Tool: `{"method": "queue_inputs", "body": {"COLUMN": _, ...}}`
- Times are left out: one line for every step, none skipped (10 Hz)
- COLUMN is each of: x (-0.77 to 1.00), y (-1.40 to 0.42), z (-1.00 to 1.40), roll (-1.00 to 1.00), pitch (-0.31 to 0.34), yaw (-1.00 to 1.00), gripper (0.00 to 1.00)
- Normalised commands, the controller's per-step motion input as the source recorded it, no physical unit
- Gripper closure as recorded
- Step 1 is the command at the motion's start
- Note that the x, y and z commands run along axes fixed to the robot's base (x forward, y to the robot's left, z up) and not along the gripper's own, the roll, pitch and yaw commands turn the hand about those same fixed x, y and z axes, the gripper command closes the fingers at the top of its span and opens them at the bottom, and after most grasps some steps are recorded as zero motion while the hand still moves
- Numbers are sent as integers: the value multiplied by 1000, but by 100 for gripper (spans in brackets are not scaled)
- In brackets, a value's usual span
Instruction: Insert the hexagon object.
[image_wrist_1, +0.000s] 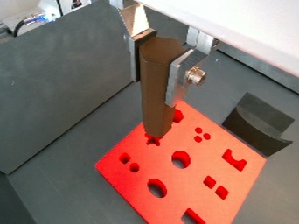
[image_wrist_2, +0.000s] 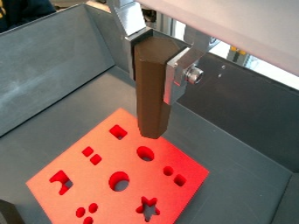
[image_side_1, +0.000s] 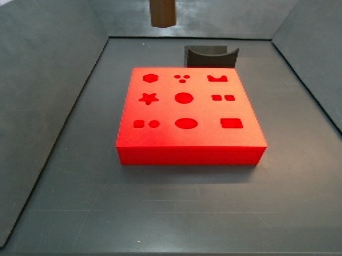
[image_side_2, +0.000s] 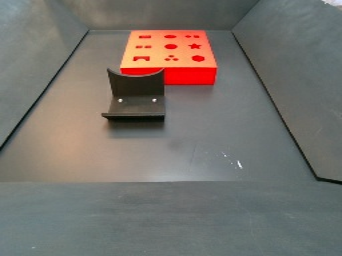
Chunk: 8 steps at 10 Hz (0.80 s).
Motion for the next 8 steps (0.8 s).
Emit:
{"method": "queue_inputs", "body": {"x": 14, "y": 291, "z": -6, "roll": 0, "pitch": 23, "yaw": 23, "gripper": 100}}
{"method": "queue_inputs", "body": {"x": 143, "y": 557, "z": -177, "roll": -26, "pitch": 43, "yaw": 89, "gripper": 100}}
{"method": "queue_inputs", "body": {"x": 23, "y": 669, "z": -314, "roll": -77, "pitch": 0, "yaw": 143, "gripper": 100}}
{"method": "queue_inputs", "body": {"x": 0, "y": 534, "z": -280, "roll": 4, "pitch": 1, "yaw": 226, "gripper": 100}}
{"method": "queue_inputs", "body": {"x": -26, "y": 606, "z": -383, "roll": -7, "pitch": 0, "yaw": 211, "gripper": 100}}
{"method": "queue_inputs", "body": {"x": -214, "y": 729, "z": -469, "roll": -111, "pitch": -11, "yaw": 126, "gripper": 100}}
{"method": "queue_inputs", "body": {"x": -66, "y": 823, "z": -511, "roll": -191, "pitch": -60, "yaw": 0, "gripper": 100}}
{"method": "queue_inputs", "body": {"x": 0, "y": 834, "z": -491, "roll": -213, "pitch": -44, "yaw": 0, "gripper": 100}}
